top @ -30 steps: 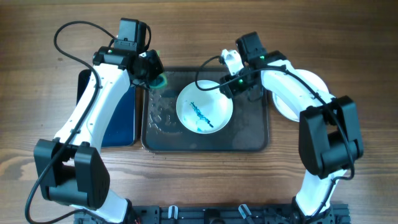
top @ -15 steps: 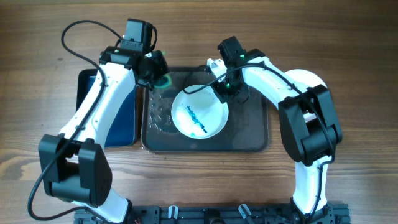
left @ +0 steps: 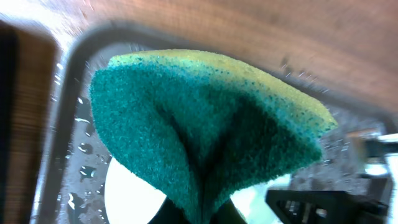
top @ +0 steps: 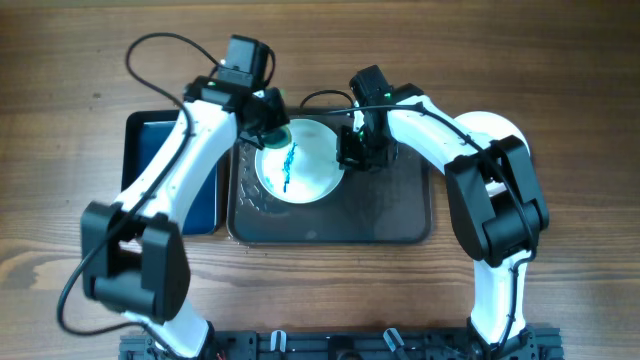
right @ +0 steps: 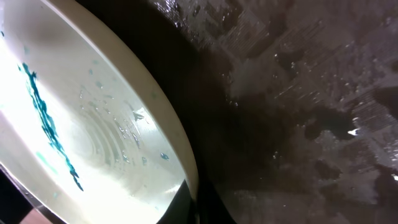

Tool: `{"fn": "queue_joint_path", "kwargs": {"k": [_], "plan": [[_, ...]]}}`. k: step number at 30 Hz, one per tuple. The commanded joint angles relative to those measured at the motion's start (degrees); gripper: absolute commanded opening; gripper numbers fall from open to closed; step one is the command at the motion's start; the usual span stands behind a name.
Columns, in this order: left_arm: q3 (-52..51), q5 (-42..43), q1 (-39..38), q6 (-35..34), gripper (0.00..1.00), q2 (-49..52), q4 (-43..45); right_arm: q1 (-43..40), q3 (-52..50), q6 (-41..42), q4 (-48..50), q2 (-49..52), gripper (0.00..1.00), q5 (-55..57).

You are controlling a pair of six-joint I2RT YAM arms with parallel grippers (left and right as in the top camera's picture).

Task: Clean dirty plates on tray and stack at the side
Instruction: 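Lower the sponge with the left gripper onto the third plate, then scrub the third plate with the sponge while the right gripper holds it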

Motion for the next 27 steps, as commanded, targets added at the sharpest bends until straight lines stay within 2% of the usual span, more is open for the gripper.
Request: {"fn": "queue_joint_path", "kwargs": {"k": [1,4,7,9,12,14,16,18,19,21,25,27], "plan": [[-0.07,0.28,-1.38,0.48,0.04,4.72,-0.5,0.5,-0.94,1.64,0.35,1.86,0.04,-1.22],[-0.07,0.24,-1.57,0.9,0.04,8.48,-1.77,0.5,-0.94,1.16,0.55,1.86,0.04,-1.27],[-0.07,0.24,-1.57,4.11,0.04,11.82,-3.23,0.5,-0.94,1.01,0.74,1.86,0.04,-1.27],[-0.07,0.26,-1.57,7.37,0.04,13.35,-3.82,0.5,-0.94,0.76,0.72,1.86,0.04,-1.29],[-0.7,2.8,-1.95,15.78,0.04,14.86,-3.65,0.5,-0.94,0.76,0.76,1.86,0.04,-1.29],[-1.97,7.28,-2.51,21.53,0.04,15.37,-2.51,0.52,-0.94,0.76,0.98,1.86,0.04,-1.29],[-4.28,17.81,-3.45,26.73,0.04,15.74,-0.09,0.52,-0.94,0.63,1.18,1.86,0.04,-1.31],[-7.21,24.68,-5.57,28.11,0.04,16.41,3.15,0.52,-0.94,0.66,1.18,1.86,0.04,-1.31],[-8.39,23.37,-6.71,28.09,0.04,16.63,4.44,0.52,-0.94,0.63,1.18,1.86,0.04,-1.31],[-8.76,12.2,-8.22,22.14,0.04,16.79,4.72,0.52,-0.94,0.59,1.18,1.86,0.04,-1.31],[-8.72,-19.04,-8.33,-1.25,0.04,16.65,3.32,0.52,-0.94,0.59,1.18,1.86,0.04,-1.31],[-8.72,-29.46,-8.26,-8.96,0.04,16.63,0.98,0.52,-0.94,0.44,1.18,1.86,0.04,-1.31]]}}
